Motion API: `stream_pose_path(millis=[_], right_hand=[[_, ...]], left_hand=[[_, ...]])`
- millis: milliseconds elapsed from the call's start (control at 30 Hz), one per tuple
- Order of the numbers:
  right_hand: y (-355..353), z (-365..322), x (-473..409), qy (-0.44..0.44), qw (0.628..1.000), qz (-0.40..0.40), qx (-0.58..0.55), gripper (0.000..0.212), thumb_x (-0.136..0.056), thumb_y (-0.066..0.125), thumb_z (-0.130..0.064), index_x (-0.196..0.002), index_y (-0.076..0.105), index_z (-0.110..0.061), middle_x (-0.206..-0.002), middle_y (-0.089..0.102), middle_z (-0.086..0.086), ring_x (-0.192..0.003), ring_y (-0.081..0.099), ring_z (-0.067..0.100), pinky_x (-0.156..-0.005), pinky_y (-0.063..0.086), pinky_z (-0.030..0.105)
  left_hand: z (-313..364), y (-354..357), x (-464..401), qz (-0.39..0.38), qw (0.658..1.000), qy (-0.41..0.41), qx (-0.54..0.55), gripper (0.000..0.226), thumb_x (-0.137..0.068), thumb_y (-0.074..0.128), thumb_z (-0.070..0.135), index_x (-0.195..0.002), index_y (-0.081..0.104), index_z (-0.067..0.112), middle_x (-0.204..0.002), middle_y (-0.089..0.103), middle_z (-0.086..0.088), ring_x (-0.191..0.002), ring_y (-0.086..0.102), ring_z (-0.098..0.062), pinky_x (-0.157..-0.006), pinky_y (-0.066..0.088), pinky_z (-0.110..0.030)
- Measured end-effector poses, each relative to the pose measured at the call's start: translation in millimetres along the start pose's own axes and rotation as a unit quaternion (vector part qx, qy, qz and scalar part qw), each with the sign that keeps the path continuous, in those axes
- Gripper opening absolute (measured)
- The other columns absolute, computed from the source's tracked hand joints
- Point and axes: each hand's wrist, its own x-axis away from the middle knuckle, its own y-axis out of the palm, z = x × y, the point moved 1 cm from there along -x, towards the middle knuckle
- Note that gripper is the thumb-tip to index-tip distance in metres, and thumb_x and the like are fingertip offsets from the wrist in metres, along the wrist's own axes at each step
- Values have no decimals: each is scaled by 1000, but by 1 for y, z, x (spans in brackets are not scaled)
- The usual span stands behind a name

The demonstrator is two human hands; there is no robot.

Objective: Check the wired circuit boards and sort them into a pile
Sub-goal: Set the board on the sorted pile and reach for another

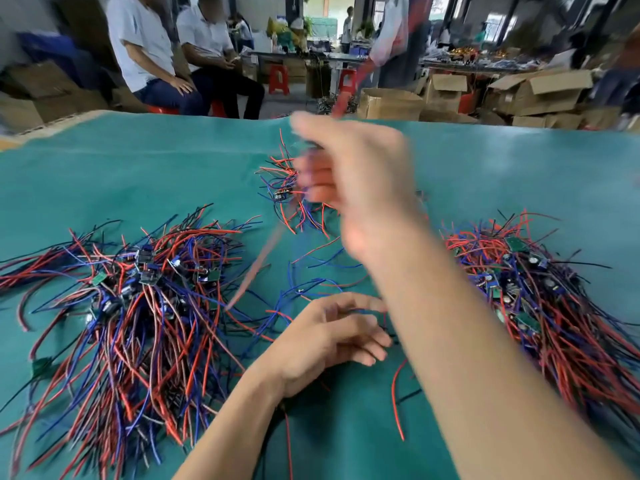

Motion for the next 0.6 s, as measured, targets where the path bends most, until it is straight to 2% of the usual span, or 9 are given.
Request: stream_pose_path(millis=[100,133,200,233,267,333,400,467,600], right_hand=[[73,13,-4,10,982,-136,130,38,-87,75,-41,-71,72,-6,-53,68,2,-43,61,14,-43,45,20],[88,21,-10,-7,957,-181,225,49,-88,70,-53,-68,70,-9,-54,69,0,-47,65,16,-48,49,22],[91,37,-31,-52,864,-207,455,61,-89,59,-68,-63,55,-13,-67,66,2,-66,67,25,-65,53,28],[79,42,-42,-62,817,-188,542,59,-89,58,-66,-64,48,-14,-78,61,6,-77,63,29,-71,49,31],[63,48,-54,-63,786,-164,593,50,-89,60,-58,-69,48,-14,-89,58,11,-88,61,32,-75,48,34],[17,64,-72,-38,751,-109,650,26,-88,63,-37,-97,60,-12,-114,61,18,-110,62,39,-84,50,41],[-32,86,-75,15,709,-71,702,39,-87,63,-25,-123,59,-12,-131,59,17,-120,61,40,-91,51,44],[-67,109,-70,58,691,-74,717,39,-86,64,-23,-124,61,-13,-133,58,16,-121,60,39,-93,51,43],[-94,135,-71,32,746,-30,665,26,-86,66,-12,-111,67,-20,-123,63,11,-116,61,35,-92,50,38]], left_hand=[[1,0,6,8,1000,9,18,23,-61,68,29,-80,81,34,-81,76,11,-76,71,-1,-68,56,-18],[1,-1,7,7,1000,8,24,24,-58,67,30,-78,81,35,-80,76,11,-75,71,-1,-66,55,-17],[-2,-3,4,9,1000,8,23,23,-60,68,24,-79,80,26,-82,76,5,-74,70,-6,-68,56,-20],[-2,-4,1,11,1000,8,21,21,-65,69,19,-83,79,22,-84,75,0,-74,70,-10,-69,56,-23],[-3,-4,-2,14,1000,5,21,19,-71,70,12,-88,77,18,-87,74,-6,-75,69,-14,-71,56,-26],[-5,-7,-6,25,999,-10,31,21,-85,66,3,-104,70,8,-92,71,-19,-74,68,-20,-69,56,-26],[-7,-10,-8,30,999,-17,35,30,-87,63,4,-117,63,0,-94,70,-22,-74,67,-22,-68,56,-25],[-7,-10,-8,30,999,-17,35,36,-87,63,5,-122,60,-3,-93,70,-22,-74,67,-21,-68,56,-25],[-4,-7,-7,38,999,-19,24,29,-94,58,-1,-123,58,-5,-93,69,-22,-74,67,-20,-67,56,-24]])
